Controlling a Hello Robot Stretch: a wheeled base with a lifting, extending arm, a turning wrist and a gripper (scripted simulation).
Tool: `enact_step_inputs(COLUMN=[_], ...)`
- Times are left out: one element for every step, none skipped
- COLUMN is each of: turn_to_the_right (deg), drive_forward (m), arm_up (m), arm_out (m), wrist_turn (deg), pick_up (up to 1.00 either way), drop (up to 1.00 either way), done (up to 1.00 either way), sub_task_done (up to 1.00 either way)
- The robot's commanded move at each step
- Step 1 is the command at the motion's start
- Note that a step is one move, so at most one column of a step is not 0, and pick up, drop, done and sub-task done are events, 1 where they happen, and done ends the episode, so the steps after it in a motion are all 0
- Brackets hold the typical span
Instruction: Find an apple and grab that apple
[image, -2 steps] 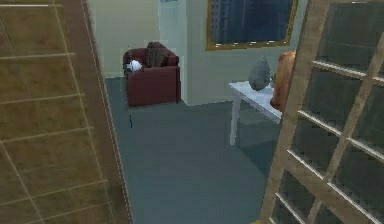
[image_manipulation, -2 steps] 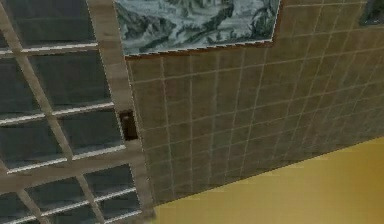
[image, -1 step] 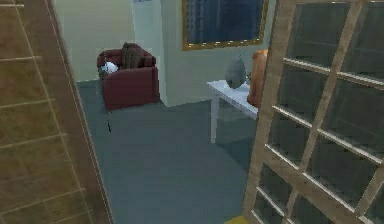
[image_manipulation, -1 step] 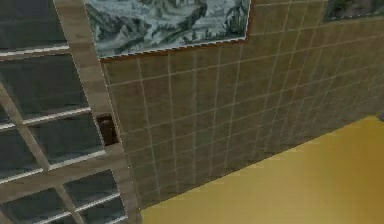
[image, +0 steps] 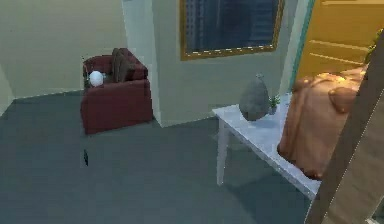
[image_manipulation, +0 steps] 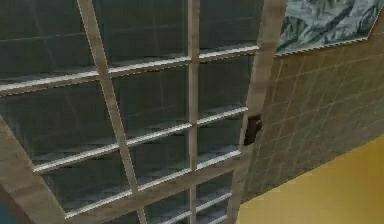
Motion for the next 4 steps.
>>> enact_step_inputs(turn_to_the_right=[-21.0, 0.0, -45.0, -3.0], drive_forward=[0.0, 0.45, 0.0, 0.0], arm_up=[0.0, 0.0, 0.0, 0.0], arm_out=[0.0, 0.0, 0.0, 0.0], wrist_turn=[0.0, 0.0, 0.0, 0.0], pick_up=[0.0, 0.0, 0.0, 0.0], drop=[0.0, 0.0, 0.0, 0.0], done=[0.0, 0.0, 0.0, 0.0], sub_task_done=[0.0, 0.0, 0.0, 0.0])
